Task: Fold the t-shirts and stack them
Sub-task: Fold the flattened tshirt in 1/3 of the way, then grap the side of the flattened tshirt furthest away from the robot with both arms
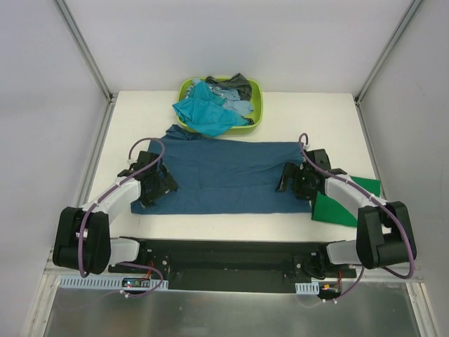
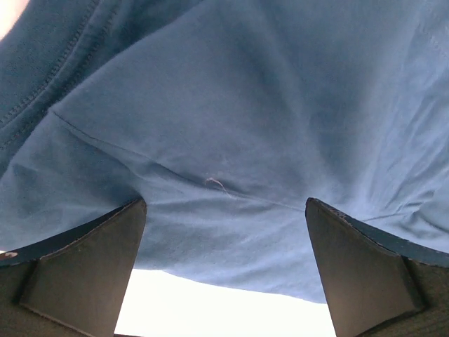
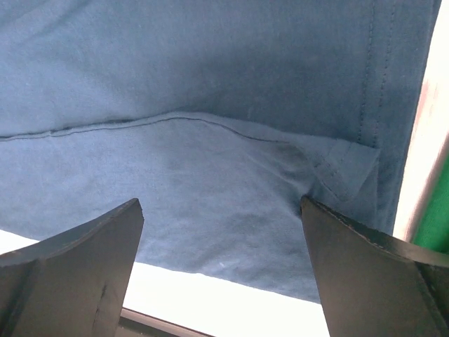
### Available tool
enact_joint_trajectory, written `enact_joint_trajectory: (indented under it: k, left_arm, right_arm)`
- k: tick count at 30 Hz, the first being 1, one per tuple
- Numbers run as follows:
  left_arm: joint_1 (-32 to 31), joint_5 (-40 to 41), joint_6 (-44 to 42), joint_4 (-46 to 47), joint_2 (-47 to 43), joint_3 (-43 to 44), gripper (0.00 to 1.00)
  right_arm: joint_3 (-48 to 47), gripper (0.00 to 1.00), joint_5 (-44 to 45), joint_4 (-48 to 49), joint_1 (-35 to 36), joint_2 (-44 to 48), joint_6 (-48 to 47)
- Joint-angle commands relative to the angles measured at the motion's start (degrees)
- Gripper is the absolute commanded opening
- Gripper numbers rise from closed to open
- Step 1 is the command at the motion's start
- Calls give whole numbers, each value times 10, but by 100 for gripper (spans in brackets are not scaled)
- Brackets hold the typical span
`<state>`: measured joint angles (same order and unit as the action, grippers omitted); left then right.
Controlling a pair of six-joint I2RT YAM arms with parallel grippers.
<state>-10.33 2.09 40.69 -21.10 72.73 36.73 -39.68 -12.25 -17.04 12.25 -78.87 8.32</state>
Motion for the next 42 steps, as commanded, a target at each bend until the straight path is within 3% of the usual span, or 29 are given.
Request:
enact_joint_trajectory:
  k: [1, 7, 12, 20, 24, 29, 35, 39, 42]
  left_arm:
    - [14, 17, 32, -77, -13, -28, 99]
    - [14, 57, 73, -169, -102, -69, 99]
    - [14, 107, 100, -181, -180, -88, 99]
    - [14, 118, 87, -202, -165, -12, 99]
    - [14, 122, 71, -201, -142, 53, 99]
    - [14, 149, 36, -184, -79, 166, 99]
    - [26, 153, -56, -163, 99, 364, 99]
    - [55, 82, -86, -162, 229, 492, 99]
    - [61, 37, -86, -159, 288, 521, 99]
  right_arm:
    - [49, 96, 16, -48, 7, 30, 29]
    - [80, 96, 1, -101, 27, 89, 45]
    - [91, 96, 1, -134, 48, 132, 64]
    - [78, 96, -8, -157, 53, 176, 71]
    - [20, 96, 30, -173, 53, 172, 36]
    - [-79, 96, 85, -175, 49, 140, -4]
    - [-156, 96, 116, -157, 7, 62, -30]
    - [-227, 96, 77, -143, -37, -46, -43]
    - [-304, 96, 76, -153, -44, -150, -59]
